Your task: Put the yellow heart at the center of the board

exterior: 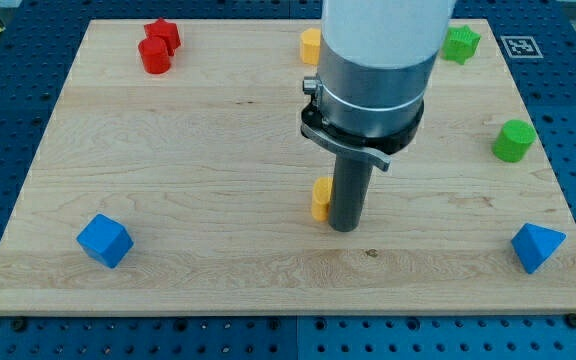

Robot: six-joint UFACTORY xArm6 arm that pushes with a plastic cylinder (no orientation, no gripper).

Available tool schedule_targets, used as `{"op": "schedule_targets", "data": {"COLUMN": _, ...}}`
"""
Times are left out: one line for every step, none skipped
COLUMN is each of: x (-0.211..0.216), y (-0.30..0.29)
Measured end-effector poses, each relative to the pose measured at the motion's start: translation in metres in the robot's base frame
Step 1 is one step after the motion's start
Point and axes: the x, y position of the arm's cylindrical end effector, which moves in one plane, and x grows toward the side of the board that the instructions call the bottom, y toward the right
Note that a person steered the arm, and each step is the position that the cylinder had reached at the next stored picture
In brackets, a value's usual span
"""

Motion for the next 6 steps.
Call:
{"op": "schedule_targets", "data": {"x": 0.023, "y": -0.002}}
{"op": "schedule_targets", "data": {"x": 0.037, "y": -0.002}}
{"op": "schedule_targets", "data": {"x": -0.025, "y": -0.006}}
{"op": "schedule_targets", "data": {"x": -0.079, "y": -0.021}}
{"op": "schedule_targets", "data": {"x": -0.087, "y": -0.031}}
{"op": "schedule_targets", "data": {"x": -0.046, "y": -0.032}}
